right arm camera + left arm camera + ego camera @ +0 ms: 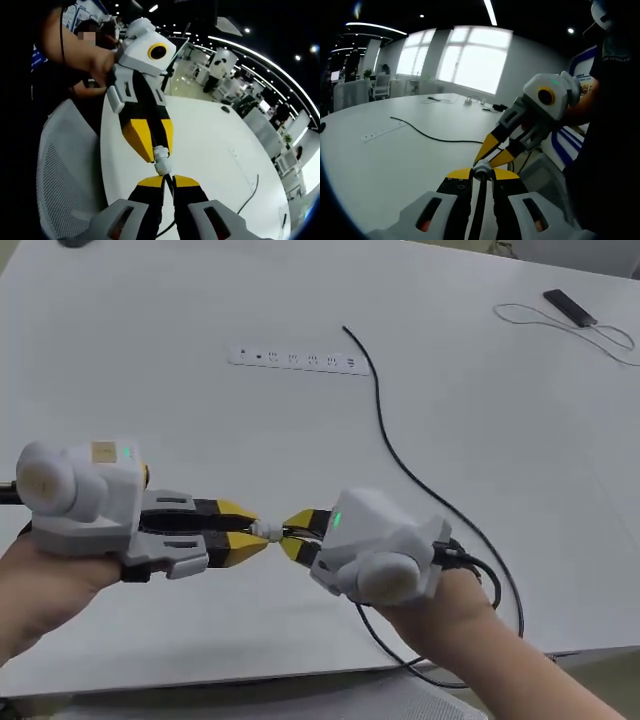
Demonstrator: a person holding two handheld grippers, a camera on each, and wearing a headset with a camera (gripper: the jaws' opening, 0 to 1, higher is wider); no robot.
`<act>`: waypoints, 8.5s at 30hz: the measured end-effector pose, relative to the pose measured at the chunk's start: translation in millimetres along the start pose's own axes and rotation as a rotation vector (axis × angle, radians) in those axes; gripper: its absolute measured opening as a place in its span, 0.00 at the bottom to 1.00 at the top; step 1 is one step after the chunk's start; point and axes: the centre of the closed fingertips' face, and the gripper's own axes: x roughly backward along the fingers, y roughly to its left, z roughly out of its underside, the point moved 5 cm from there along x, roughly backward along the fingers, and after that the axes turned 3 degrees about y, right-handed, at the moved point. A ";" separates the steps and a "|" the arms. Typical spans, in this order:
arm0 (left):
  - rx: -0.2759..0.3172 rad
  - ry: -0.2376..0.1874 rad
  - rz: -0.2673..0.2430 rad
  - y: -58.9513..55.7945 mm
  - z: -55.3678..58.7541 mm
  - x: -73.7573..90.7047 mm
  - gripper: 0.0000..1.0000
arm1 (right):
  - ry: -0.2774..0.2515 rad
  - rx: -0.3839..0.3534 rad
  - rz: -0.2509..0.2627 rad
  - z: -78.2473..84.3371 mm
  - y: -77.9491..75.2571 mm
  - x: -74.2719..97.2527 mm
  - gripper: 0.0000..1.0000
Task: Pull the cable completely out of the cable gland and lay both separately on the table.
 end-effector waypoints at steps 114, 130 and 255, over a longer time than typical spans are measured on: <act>0.028 -0.046 -0.101 10.4 35.5 13.8 0.15 | 0.199 -0.444 0.050 60.5 -61.8 -18.7 0.00; 0.026 -0.046 -0.142 17.7 66.1 17.7 0.15 | 0.212 -0.376 0.021 47.5 -79.5 -55.4 0.00; 0.197 0.045 -0.349 77.8 164.4 40.6 0.29 | 0.140 -0.022 -0.341 -19.9 -23.1 -199.7 0.34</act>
